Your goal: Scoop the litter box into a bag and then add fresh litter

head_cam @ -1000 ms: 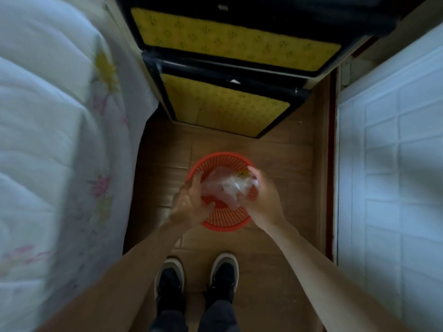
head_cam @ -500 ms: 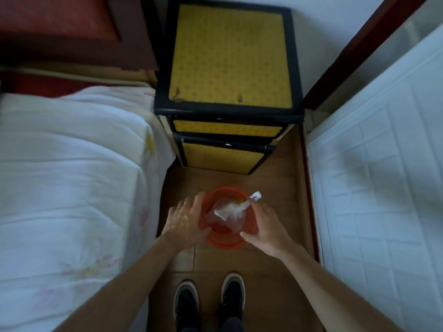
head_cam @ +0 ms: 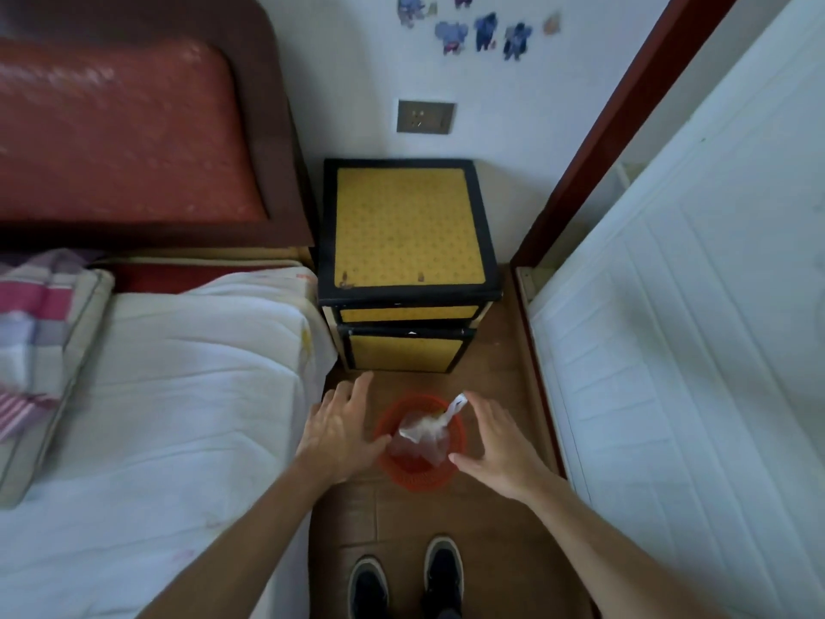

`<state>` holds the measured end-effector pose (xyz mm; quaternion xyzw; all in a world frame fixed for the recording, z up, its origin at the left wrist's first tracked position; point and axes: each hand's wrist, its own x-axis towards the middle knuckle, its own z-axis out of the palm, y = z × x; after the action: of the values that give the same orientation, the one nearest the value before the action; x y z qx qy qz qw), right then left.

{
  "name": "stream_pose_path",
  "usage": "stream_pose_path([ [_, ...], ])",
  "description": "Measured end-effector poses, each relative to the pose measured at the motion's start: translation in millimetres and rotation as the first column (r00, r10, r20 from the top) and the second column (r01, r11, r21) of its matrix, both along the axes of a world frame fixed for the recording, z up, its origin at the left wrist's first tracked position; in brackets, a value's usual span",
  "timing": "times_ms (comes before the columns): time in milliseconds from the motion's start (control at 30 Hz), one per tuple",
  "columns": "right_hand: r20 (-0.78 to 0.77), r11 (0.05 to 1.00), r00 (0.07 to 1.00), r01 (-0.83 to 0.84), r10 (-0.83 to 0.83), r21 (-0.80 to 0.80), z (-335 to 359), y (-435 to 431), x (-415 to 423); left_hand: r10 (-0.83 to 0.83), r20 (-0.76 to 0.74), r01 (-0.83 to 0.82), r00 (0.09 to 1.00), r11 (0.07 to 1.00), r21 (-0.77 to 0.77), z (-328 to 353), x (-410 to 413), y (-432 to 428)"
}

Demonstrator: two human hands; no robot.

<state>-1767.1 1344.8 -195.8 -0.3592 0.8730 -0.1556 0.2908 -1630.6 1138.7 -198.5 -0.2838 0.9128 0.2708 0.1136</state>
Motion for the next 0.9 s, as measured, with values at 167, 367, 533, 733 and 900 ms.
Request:
stream_pose_path([
  [167,0.030,0.998,0.999,0.046,-0.045,-0.045,61.2,-4.4,16.3,-0.040,-0.047,0.038,0.998,0.999,-0.035,59.5,12.3,1.1],
  [367,0.012,0.994,0.999,0.040,-0.039,-0.098,124.5,-7.5,27.6,-0.063,-0.082,0.055,0.995,0.994,-0.095,121.3,22.3,4.3],
  [533,-0.041,0.993,0.999,-0.011,0.006,-0.118,164.4,-3.6,33.7,-0.070,-0.106,0.054,0.992,0.988,-0.147,163.8,30.1,10.5],
  [733,-0.087,0.989,0.992,-0.099,0.089,-0.112,204.3,-1.1,33.7,-0.069,-0.104,0.042,0.992,0.968,-0.248,206.1,46.6,19.6],
  [900,-0.129,0.968,0.975,-0.201,0.182,-0.148,236.7,2.2,33.6,-0.007,-0.092,-0.023,0.996,0.949,-0.314,238.9,65.4,29.6],
])
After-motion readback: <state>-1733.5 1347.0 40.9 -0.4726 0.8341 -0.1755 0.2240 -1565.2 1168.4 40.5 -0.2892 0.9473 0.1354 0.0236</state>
